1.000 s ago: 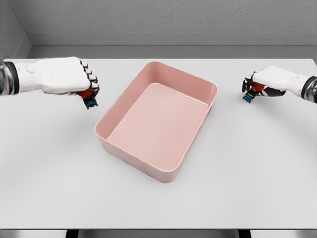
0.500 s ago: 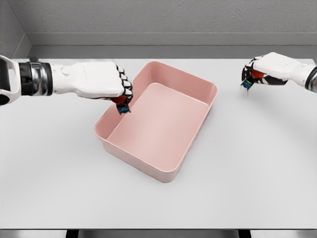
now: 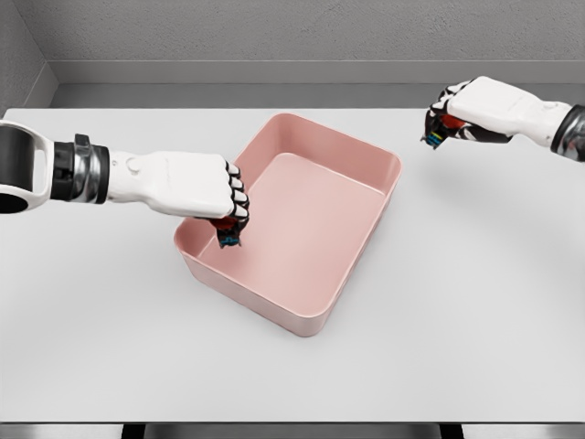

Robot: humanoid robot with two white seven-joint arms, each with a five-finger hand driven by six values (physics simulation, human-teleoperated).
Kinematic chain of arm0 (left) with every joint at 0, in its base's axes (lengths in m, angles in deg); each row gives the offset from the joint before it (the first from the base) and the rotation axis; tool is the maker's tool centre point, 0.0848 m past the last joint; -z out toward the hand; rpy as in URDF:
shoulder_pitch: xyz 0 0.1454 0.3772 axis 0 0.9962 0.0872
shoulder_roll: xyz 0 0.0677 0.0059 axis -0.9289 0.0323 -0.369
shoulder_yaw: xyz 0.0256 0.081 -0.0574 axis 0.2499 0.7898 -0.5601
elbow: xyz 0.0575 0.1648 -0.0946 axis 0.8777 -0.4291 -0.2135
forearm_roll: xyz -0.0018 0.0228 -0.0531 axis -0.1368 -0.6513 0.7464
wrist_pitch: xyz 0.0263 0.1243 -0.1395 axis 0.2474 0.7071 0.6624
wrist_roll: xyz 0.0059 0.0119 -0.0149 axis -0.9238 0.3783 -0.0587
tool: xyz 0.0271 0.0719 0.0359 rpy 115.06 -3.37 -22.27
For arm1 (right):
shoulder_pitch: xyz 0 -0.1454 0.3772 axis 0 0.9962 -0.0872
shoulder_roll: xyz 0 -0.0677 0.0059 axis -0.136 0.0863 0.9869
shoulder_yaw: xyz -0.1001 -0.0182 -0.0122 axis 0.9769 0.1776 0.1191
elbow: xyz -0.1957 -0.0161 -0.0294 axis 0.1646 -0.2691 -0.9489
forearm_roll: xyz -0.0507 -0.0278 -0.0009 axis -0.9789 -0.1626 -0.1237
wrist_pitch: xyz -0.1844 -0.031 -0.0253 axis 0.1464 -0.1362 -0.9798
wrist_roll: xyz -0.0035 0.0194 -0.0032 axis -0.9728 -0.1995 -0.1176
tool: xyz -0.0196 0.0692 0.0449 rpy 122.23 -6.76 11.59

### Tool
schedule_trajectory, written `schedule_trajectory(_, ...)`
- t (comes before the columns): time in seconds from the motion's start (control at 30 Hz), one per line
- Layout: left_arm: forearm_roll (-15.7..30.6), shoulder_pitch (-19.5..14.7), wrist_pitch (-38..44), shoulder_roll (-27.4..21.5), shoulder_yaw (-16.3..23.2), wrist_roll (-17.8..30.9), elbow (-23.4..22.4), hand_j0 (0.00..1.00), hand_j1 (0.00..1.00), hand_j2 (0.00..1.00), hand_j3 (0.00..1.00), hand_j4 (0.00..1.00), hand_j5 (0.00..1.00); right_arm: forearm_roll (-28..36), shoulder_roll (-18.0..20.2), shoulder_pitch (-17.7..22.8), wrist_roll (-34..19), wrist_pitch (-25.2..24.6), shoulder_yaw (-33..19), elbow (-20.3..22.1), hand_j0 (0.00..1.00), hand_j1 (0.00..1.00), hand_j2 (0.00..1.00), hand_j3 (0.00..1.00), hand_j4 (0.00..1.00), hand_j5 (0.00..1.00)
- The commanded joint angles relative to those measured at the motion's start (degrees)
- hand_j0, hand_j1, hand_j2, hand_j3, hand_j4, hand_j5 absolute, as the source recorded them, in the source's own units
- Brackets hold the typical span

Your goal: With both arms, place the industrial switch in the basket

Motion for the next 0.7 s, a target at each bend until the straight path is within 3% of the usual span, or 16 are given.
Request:
schedule_trajectory(0.0, 0.4, 0.0, -0.1, 0.2, 0.0, 0.0, 0.0, 0.68, 0.68, 0.68, 0.68, 0.68, 0.68, 0.4, 0.0, 0.0, 0.2, -0.1, -0.1, 0.7, 0.44, 0.44, 0.44, 0.44, 0.44, 0.44)
schedule_trajectory(0.13, 0.5, 0.0, -0.1, 0.4, -0.1, 0.0, -0.2, 0.91, 0.91, 0.91, 0.91, 0.91, 0.91, 1.5, 0.3, 0.0, 0.2, -0.1, -0.2, 2.7, 0.44, 0.44, 0.44, 0.44, 0.44, 0.44)
schedule_trajectory(0.23, 0.5, 0.0, -0.1, 0.4, -0.1, 0.0, -0.2, 0.98, 0.98, 0.98, 0.98, 0.98, 0.98, 2.2, 0.8, 0.0, 0.2, -0.1, -0.1, 4.7, 0.44, 0.44, 0.44, 0.44, 0.44, 0.44)
schedule_trajectory(0.57, 0.8, 0.0, -0.1, -0.3, -0.5, -0.3, -0.1, 1.00, 1.00, 1.00, 1.00, 1.00, 1.00, 2.2, 0.6, 0.0, 0.2, -0.1, 0.3, 8.0, 0.44, 0.44, 0.44, 0.44, 0.44, 0.44)
schedule_trajectory(0.67, 8.5, -0.5, -0.1, -3.2, -2.7, -0.7, -0.1, 1.00, 1.00, 1.00, 1.00, 1.00, 1.00, 2.2, 0.3, 0.0, 0.2, -0.1, 0.6, 9.1, 0.44, 0.44, 0.44, 0.44, 0.44, 0.44)
